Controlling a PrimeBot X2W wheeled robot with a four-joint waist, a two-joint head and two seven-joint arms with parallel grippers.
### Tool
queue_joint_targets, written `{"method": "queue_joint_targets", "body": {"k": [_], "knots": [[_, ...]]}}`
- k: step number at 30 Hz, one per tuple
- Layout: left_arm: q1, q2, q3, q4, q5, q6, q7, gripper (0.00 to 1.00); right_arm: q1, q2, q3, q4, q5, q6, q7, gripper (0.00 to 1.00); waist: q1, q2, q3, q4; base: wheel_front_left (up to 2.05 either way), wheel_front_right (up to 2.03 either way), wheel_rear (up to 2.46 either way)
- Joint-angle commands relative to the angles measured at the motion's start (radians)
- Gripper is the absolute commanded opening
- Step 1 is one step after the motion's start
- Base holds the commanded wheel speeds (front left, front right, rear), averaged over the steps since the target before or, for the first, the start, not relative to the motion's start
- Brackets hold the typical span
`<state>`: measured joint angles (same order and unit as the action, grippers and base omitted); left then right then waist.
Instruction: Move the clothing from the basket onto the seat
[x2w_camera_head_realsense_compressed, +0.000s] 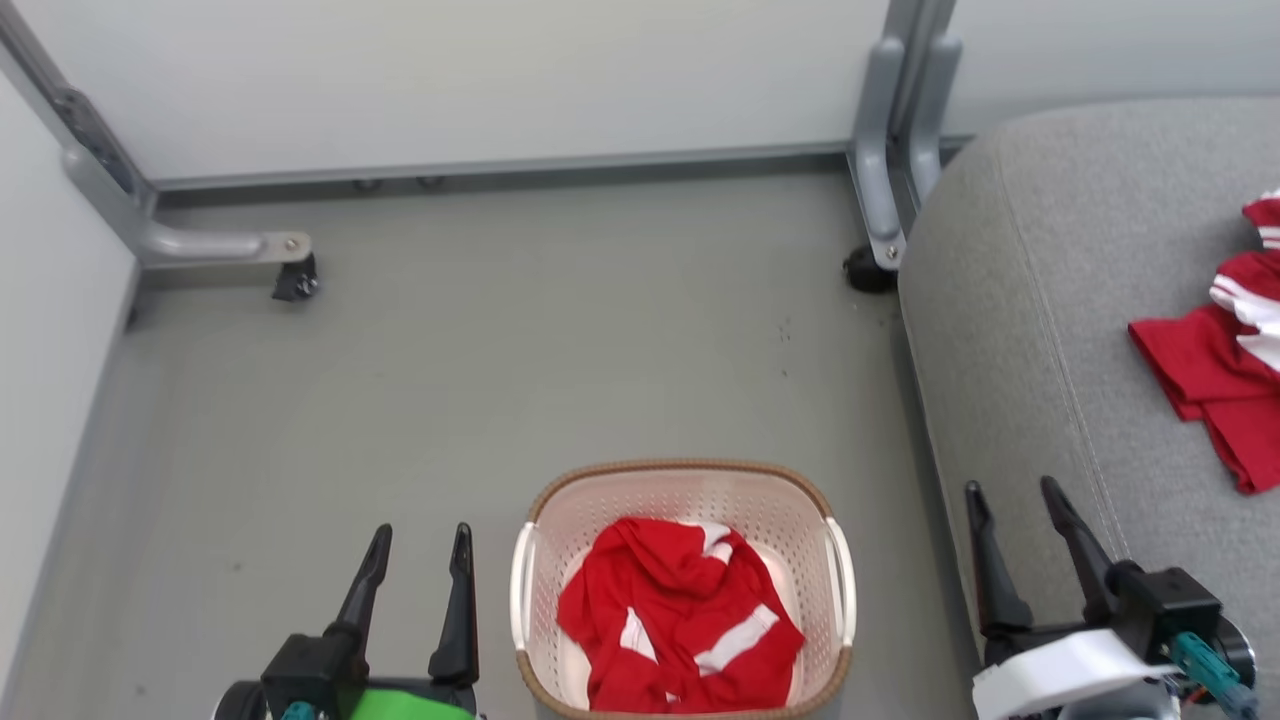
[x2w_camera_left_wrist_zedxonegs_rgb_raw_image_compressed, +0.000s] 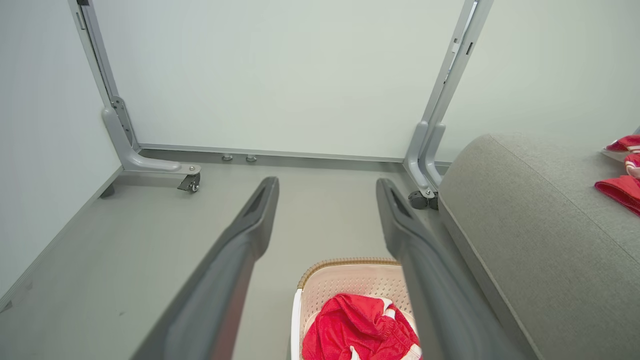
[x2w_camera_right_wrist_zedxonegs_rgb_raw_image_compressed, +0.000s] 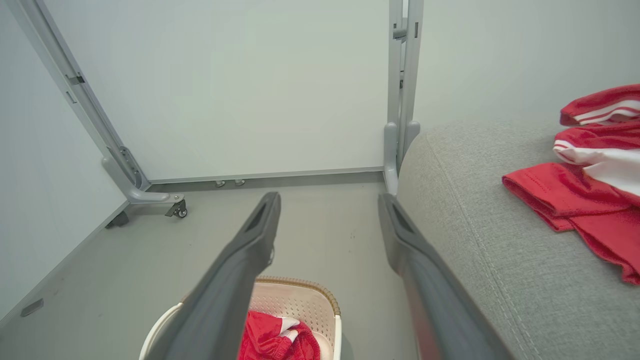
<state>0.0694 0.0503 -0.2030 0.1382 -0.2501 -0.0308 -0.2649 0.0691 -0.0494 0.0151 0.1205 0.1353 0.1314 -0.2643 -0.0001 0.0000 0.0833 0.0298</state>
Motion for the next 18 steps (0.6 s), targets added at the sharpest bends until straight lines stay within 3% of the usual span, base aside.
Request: {"method": "queue_joint_targets", "body": {"k": [1, 7, 18], "knots": [[0.027, 0.001, 0.001, -0.013, -0.011, -0.002, 0.001, 1.00, 0.034, -0.003, -0.007, -0.021, 0.017, -0.001, 0.000, 1.00, 0.0001, 0.0000, -0.096, 0.072, 0.00, 0.00, 0.00], [0.064, 0.001, 0.023, -0.080, -0.032, 0.003, 0.001, 1.00, 0.108, -0.002, -0.019, -0.091, 0.037, -0.001, 0.000, 1.00, 0.0001, 0.0000, -0.125, 0.084, 0.00, 0.00, 0.00], [0.070, 0.000, 0.005, -0.093, 0.018, -0.006, 0.001, 1.00, 0.116, -0.002, 0.001, -0.102, 0.021, -0.001, 0.000, 1.00, 0.0001, 0.0000, -0.126, 0.097, 0.00, 0.00, 0.00]]}}
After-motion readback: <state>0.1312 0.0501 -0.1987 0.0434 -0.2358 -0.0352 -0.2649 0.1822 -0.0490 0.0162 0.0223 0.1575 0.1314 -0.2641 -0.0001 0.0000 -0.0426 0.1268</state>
